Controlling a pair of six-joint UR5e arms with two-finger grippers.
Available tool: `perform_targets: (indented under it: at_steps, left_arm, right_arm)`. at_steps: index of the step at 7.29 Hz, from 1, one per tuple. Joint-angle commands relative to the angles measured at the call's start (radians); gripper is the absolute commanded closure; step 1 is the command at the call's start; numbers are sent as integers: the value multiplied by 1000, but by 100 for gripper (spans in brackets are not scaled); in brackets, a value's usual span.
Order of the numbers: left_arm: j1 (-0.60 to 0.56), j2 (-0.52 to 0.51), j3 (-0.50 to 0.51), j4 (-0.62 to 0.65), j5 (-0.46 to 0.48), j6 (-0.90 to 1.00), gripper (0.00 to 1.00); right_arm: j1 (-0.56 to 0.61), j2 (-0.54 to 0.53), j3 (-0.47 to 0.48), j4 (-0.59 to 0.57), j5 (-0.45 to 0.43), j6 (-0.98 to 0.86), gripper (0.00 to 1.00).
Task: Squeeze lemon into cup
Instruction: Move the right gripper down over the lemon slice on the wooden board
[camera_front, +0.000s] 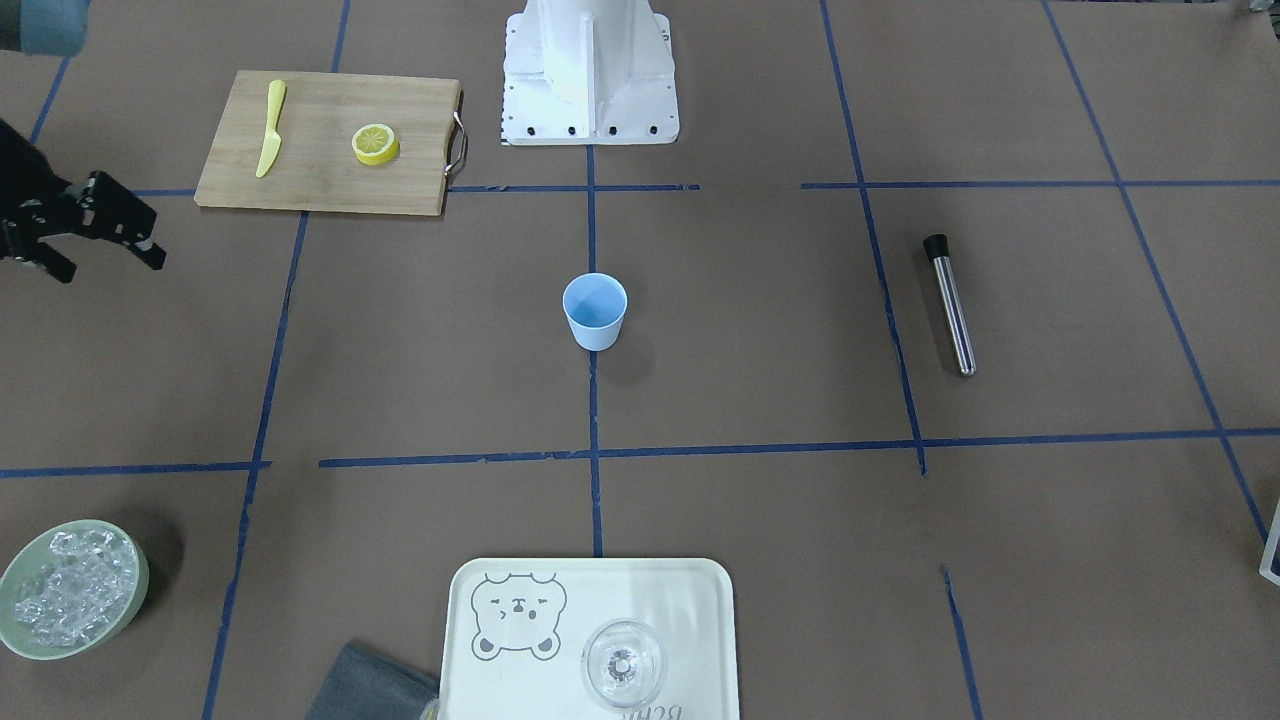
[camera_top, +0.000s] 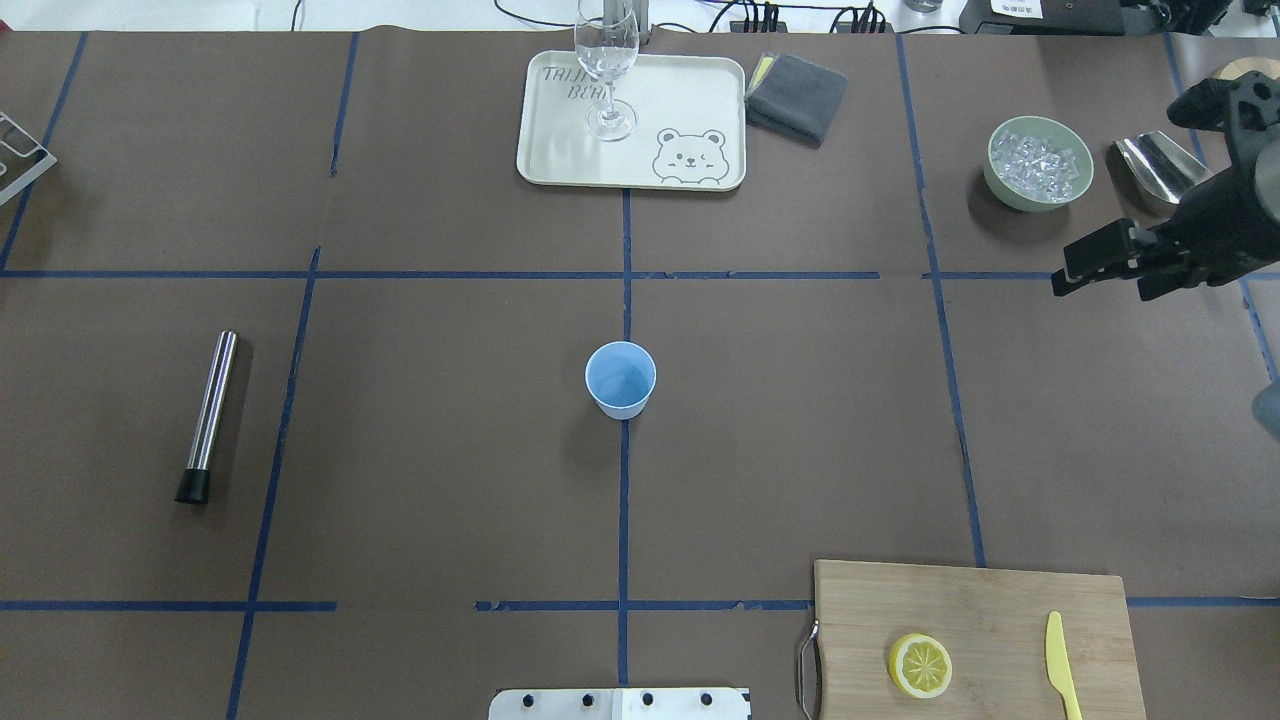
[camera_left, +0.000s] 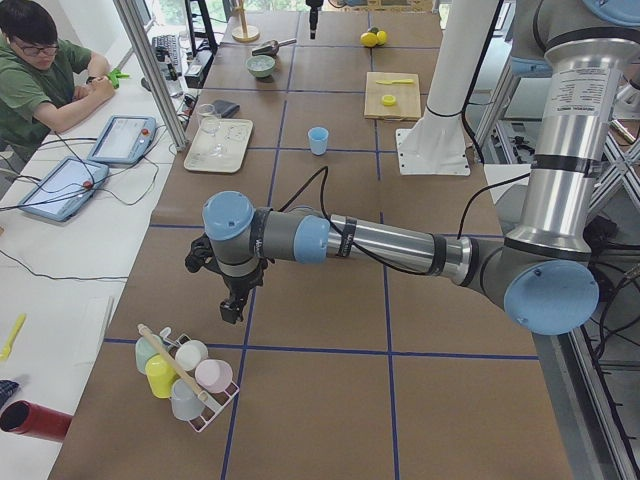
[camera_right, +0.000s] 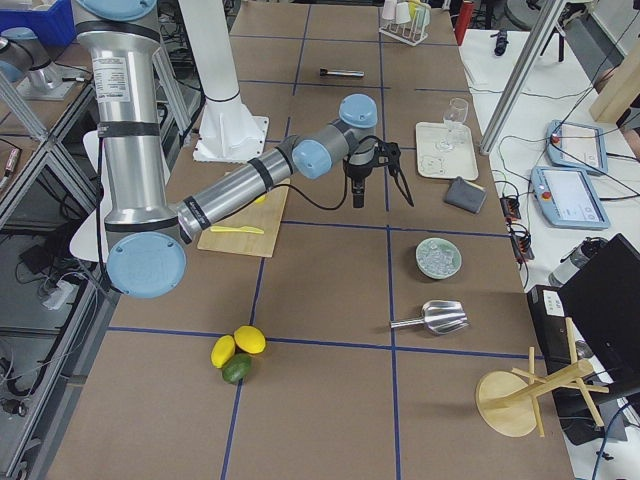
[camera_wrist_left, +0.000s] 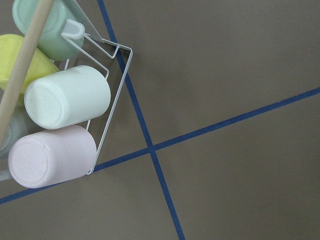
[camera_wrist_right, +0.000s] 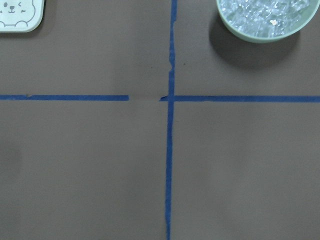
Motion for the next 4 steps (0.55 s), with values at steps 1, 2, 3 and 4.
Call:
perform_targets:
  at_steps: [1, 2, 3, 4]
  left_arm:
    - [2, -1, -28, -1, 2, -92, 0]
    - [2, -1, -36, -1, 2, -92, 0]
    - [2, -1, -36, -1, 2, -94, 0]
    - [2, -1, -34, -1, 3, -92, 0]
  right_arm:
    - [-207, -60, 149, 19, -139, 253, 0]
    - [-353, -77, 218, 19, -267, 394, 0]
    - [-518, -128, 280, 19, -428, 501, 0]
    - [-643, -147, 298, 19, -542, 560, 0]
